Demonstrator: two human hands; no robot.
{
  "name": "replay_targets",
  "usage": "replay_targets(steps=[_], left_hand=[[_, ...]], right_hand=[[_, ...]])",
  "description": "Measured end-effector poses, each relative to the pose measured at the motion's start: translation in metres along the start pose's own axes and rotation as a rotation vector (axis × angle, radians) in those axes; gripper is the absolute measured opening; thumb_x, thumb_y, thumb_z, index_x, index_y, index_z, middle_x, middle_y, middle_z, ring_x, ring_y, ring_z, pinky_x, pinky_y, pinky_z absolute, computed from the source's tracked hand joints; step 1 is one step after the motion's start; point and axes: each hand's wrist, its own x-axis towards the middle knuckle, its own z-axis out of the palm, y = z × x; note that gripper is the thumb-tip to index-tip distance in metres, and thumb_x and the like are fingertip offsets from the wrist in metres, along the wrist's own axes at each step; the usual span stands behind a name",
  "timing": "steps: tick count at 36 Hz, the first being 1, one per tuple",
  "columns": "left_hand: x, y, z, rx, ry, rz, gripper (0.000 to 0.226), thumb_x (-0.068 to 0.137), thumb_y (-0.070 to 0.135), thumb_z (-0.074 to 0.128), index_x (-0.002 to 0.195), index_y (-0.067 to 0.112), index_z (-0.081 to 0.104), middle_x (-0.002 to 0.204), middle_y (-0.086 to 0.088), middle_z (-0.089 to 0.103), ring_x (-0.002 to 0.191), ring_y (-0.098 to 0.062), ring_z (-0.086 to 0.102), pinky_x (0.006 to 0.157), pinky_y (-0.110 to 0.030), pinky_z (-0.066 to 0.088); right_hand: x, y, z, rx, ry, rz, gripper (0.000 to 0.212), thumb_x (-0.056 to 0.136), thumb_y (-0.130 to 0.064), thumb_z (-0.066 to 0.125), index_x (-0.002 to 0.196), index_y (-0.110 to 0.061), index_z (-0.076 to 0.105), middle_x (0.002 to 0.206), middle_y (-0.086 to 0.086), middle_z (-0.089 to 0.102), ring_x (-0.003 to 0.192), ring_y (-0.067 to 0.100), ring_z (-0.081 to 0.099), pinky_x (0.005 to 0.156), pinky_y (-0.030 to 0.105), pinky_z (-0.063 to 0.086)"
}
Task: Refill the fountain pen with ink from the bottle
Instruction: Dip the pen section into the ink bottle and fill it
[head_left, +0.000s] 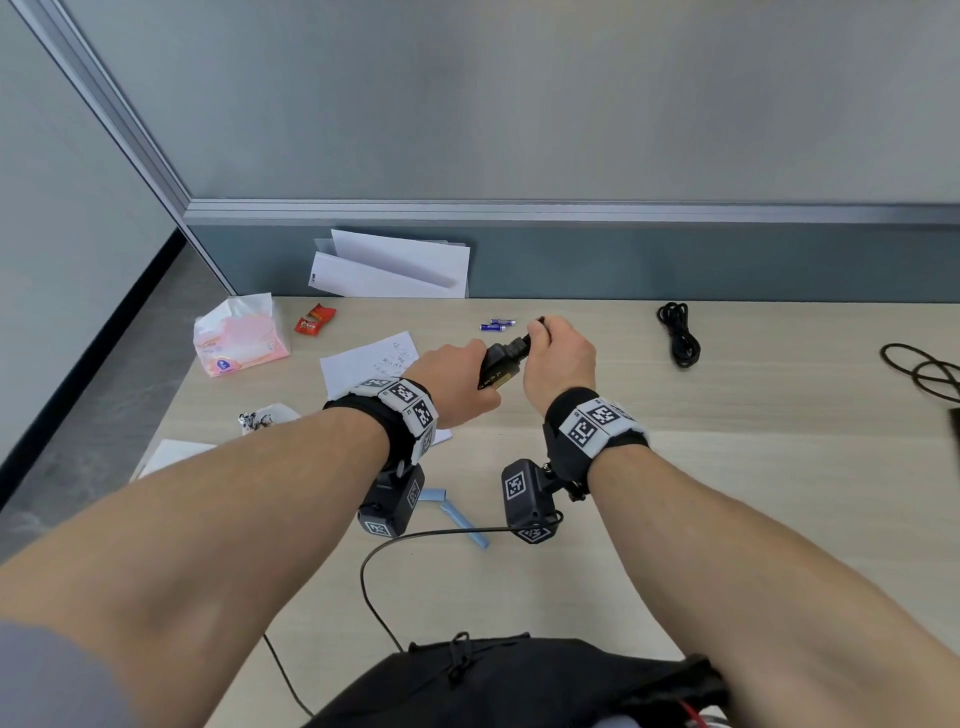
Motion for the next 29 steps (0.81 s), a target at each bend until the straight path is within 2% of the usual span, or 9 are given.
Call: replay_targets(steps=[6,15,20,25,27,29], left_hand=[[0.0005,0.0007,-0.0005,-0.003,-0.001,-0.004,0.032,0.080,0.038,0.057,0.100,0.018,0.043,0.076,-0.002,0.055,0.067,-0.021,0.057,0.060,-0.033,0.051],[-0.0008,-0.0002,-0.0015,-0.021,-0.001,0.003,0.029,0.079,0.037,0.057,0.097,0.019,0.042,0.074,-0.001,0.053,0.063,-0.018,0.054,0.054,-0.029,0.044],[-0.0026,-0.0004,0.0012,-0.012,-0.014,-0.005,0.030,0.080,0.036,0.057,0.099,0.017,0.044,0.075,-0.002,0.055,0.064,-0.020,0.055,0.056,-0.032,0.048],[-0.0026,-0.0023,-0.0006,-0.019,-0.011,-0.023,0.030,0.080,0.037,0.057,0.100,0.017,0.043,0.075,-0.002,0.054,0.064,-0.020,0.055,0.056,-0.031,0.047],[-0.0028,-0.0028,-0.0011,-0.018,-0.010,-0.026,0.030,0.081,0.037,0.057,0.099,0.017,0.043,0.075,-0.002,0.054,0.065,-0.020,0.055,0.056,-0.030,0.045],[-0.0038,-0.0031,-0.0002,-0.017,-0.009,-0.030,0.030,0.081,0.037,0.057,0.099,0.018,0.043,0.075,-0.002,0.055,0.065,-0.020,0.056,0.056,-0.030,0.046]], right_hand=[[-0.0007,-0.0018,-0.0032,-0.014,-0.008,-0.001,0.030,0.100,-0.023,0.038,0.088,-0.005,0.059,0.075,0.005,0.053,0.073,0.023,0.049,0.074,0.039,0.046],[0.0007,-0.0018,-0.0041,-0.018,-0.024,-0.001,0.031,0.101,-0.024,0.037,0.090,-0.006,0.059,0.075,0.002,0.052,0.073,0.022,0.049,0.071,0.036,0.044],[-0.0005,0.0017,-0.0007,0.023,-0.021,0.020,0.027,0.099,-0.022,0.041,0.087,-0.008,0.060,0.076,0.003,0.054,0.073,0.022,0.049,0.067,0.028,0.036],[-0.0005,-0.0006,0.0022,0.083,-0.025,0.037,0.018,0.096,-0.021,0.048,0.095,-0.012,0.065,0.086,0.000,0.060,0.079,0.017,0.053,0.069,0.023,0.038],[0.0000,-0.0013,0.0029,0.106,-0.028,0.044,0.016,0.095,-0.020,0.051,0.098,-0.014,0.066,0.087,-0.002,0.060,0.079,0.014,0.054,0.069,0.017,0.037],[-0.0010,-0.0001,0.0035,0.131,-0.029,0.051,0.012,0.093,-0.019,0.055,0.097,-0.015,0.066,0.085,-0.004,0.060,0.074,0.008,0.054,0.061,0.006,0.035]])
